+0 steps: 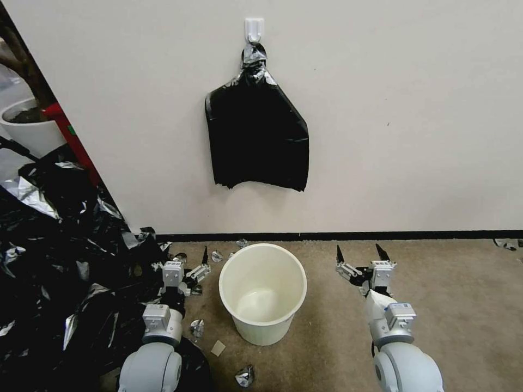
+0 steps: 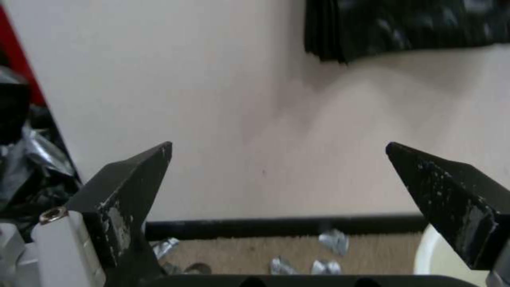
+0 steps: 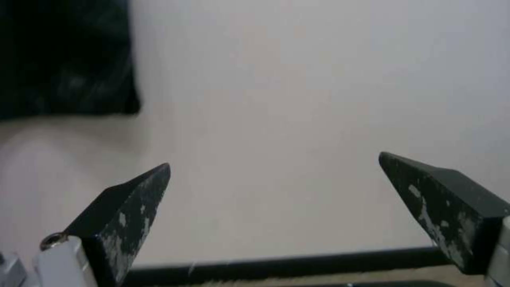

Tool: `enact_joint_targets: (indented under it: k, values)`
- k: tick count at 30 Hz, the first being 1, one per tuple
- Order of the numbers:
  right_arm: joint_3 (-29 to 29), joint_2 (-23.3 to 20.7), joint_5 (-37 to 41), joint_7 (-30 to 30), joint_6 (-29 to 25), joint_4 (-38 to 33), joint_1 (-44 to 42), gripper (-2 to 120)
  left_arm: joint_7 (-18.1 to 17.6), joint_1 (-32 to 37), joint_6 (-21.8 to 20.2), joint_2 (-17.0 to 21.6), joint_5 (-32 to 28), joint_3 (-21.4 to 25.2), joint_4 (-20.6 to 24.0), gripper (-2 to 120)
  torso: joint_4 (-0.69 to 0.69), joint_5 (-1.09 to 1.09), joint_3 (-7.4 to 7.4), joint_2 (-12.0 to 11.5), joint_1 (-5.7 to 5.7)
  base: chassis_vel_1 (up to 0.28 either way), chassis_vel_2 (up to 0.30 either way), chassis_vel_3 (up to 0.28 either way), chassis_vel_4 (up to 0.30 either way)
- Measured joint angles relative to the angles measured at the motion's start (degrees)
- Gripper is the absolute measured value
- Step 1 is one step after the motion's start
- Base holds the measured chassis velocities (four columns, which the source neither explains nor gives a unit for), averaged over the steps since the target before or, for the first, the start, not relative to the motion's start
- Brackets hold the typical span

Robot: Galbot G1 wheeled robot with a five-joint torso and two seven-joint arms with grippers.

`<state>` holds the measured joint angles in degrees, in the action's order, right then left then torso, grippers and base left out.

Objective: Place a trash bag onto the trash bin.

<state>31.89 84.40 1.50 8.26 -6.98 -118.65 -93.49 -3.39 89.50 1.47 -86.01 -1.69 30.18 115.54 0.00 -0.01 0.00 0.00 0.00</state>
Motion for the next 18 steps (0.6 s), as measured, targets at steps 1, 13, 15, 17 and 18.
enact_joint_targets:
  k: [1,13,15,17,18]
  values:
    - [0.0,0.0,0.0,0.0,0.0,0.0,0.0,100,0.0,0.0,0.0,0.0,0.0,0.0,0.0,100,0.0,0.0,0.0,0.0,0.0,0.0,0.0,0.0,0.0]
    - [1.08,-3.0,1.09,7.1,-13.33,-1.74,-3.99,100,-3.77,1.44,10.19,1.4,1.39,-1.65,3.4,100,0.01,0.01,0.0,-0.01,0.0,0.0,0.0,0.0,0.0]
    - [0.92,-3.17,1.08,6.76,-13.52,-1.21,-3.66,100,-2.61,1.43,10.89,1.52,1.65,-1.32,3.31,100,0.01,0.01,0.0,-0.01,0.0,0.0,0.0,0.0,0.0]
    - [0.36,-3.7,1.46,4.6,-14.35,0.05,-2.92,100,0.39,1.38,13.54,1.67,1.26,-0.63,3.12,100,0.0,0.0,0.0,-0.01,0.0,0.0,0.0,0.0,0.0]
    - [0.1,-3.97,1.88,3.4,-14.89,0.53,-2.68,100,1.32,1.36,14.61,1.67,0.36,-0.58,3.13,100,0.0,0.0,0.0,-0.01,0.0,0.0,0.0,0.0,0.0]
